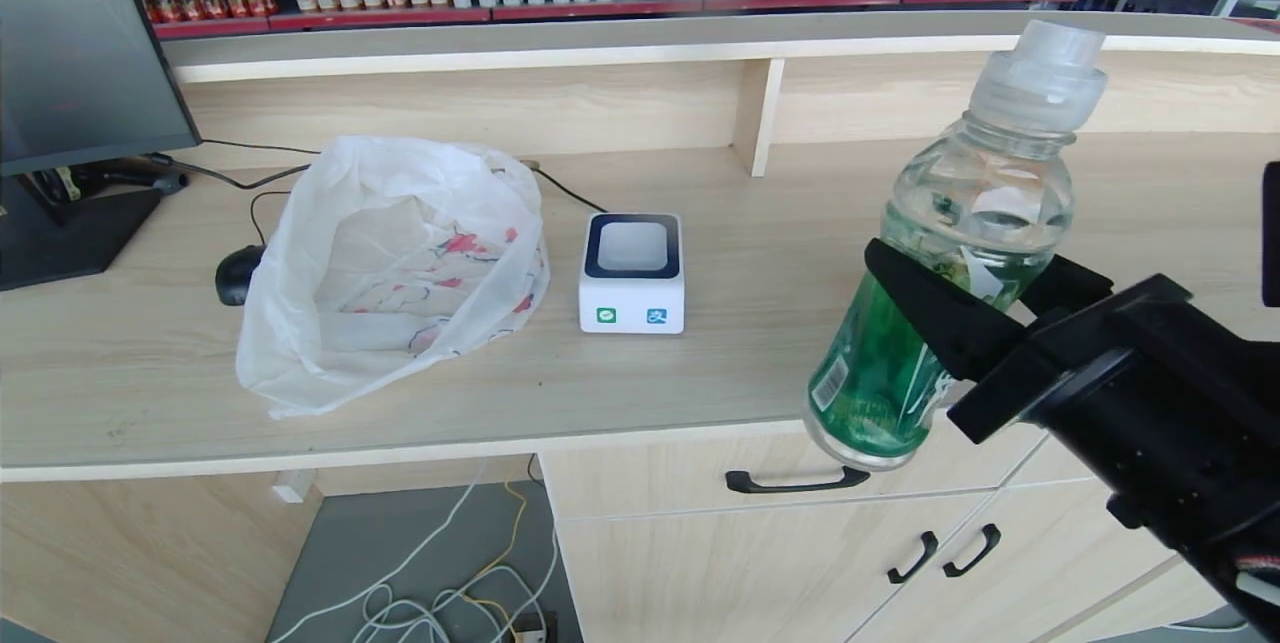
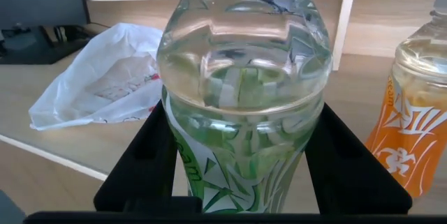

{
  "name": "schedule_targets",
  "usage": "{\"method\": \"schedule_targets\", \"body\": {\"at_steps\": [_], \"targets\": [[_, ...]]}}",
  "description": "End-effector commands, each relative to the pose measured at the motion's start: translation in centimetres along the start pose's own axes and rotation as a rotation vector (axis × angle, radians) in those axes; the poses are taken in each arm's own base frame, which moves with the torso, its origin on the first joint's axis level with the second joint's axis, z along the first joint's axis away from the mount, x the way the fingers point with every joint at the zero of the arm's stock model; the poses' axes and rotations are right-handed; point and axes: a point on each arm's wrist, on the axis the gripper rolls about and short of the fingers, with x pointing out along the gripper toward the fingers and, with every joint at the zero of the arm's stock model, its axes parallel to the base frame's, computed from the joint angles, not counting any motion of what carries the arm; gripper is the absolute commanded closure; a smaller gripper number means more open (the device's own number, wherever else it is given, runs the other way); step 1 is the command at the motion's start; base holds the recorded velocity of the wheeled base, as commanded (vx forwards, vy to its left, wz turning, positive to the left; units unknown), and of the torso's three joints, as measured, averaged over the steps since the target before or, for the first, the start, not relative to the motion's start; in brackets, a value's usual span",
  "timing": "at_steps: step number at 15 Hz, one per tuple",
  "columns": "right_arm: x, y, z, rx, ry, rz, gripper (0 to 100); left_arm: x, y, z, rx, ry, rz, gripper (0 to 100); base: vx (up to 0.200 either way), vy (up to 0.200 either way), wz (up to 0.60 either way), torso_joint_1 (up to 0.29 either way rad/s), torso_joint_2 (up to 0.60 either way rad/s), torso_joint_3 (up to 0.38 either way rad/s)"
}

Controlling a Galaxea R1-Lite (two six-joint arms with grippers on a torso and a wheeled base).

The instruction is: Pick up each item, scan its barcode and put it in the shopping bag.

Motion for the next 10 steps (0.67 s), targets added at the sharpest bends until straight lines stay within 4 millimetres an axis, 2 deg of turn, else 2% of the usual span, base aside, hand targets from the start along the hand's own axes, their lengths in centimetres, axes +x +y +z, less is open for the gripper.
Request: {"method": "schedule_targets", "body": {"at_steps": [1, 2, 6, 10], "targets": [[-0.6, -0.3, 0.9, 0.01, -0.031, 0.025, 100, 0.0, 0.0, 0.0, 0.0, 0.0, 0.0, 0, 0.0, 0.0, 0.0, 0.0, 0.0, 0.0], [-0.8, -0.3, 0.9, 0.012, -0.034, 0.037, 100, 0.0, 0.0, 0.0, 0.0, 0.0, 0.0, 0, 0.0, 0.0, 0.0, 0.0, 0.0, 0.0], [-1.6, -0.1, 0.9, 0.134, -0.047, 0.297, 100, 0.0, 0.0, 0.0, 0.0, 0.0, 0.0, 0, 0.0, 0.0, 0.0, 0.0, 0.0, 0.0], [-2.0, 0.0, 1.0, 0.262, -0.029, 0.447, 100, 0.0, 0.0, 0.0, 0.0, 0.001, 0.0, 0, 0.0, 0.0, 0.0, 0.0, 0.0, 0.0]]}}
